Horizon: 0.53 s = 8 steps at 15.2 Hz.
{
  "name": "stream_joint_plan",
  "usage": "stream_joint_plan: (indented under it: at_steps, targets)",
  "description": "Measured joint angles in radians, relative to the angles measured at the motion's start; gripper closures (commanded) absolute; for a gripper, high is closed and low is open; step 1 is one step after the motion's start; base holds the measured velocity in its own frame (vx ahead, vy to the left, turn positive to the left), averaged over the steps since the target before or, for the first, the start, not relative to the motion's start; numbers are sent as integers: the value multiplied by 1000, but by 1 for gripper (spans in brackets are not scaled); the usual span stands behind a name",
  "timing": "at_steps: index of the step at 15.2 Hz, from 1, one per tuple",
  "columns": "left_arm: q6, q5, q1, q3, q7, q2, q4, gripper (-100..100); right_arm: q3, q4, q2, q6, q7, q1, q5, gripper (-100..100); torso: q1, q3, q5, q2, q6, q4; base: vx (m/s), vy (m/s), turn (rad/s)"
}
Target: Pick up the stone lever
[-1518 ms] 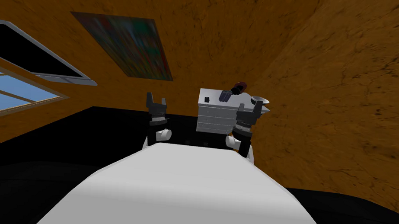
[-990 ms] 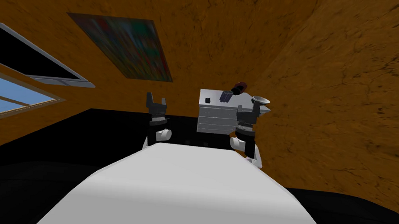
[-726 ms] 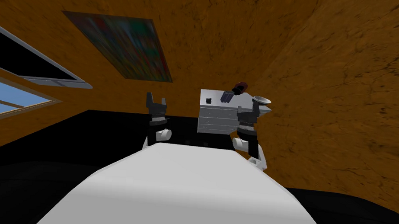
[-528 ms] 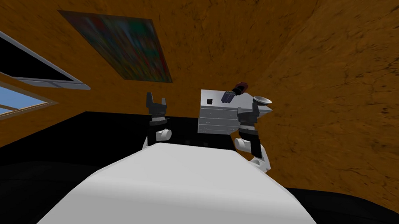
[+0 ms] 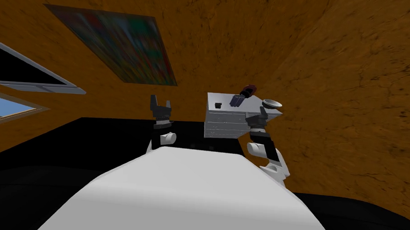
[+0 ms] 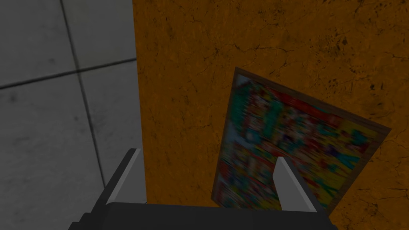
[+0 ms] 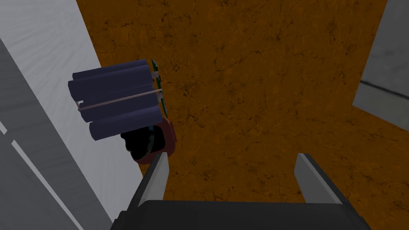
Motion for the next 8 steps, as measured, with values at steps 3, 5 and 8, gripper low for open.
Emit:
stream_joint_plan:
  at_steps: [3, 5, 8]
  targets:
    - [0, 0, 0, 0, 0, 0, 0, 0, -25, 0, -42, 66, -33, 6, -47, -100, 0, 0, 0, 1, 0, 0, 50, 95, -52]
    - [0, 0, 0, 0, 0, 0, 0, 0, -40, 9, -69, 106, -54, 5, -76, -100, -1, 0, 0, 0, 0, 0, 66, 100, -63]
    - [0, 0, 0, 0, 0, 0, 0, 0, -65, 20, -112, 169, -90, 7, -124, -100, 0, 0, 0, 0, 0, 0, 61, 102, -62]
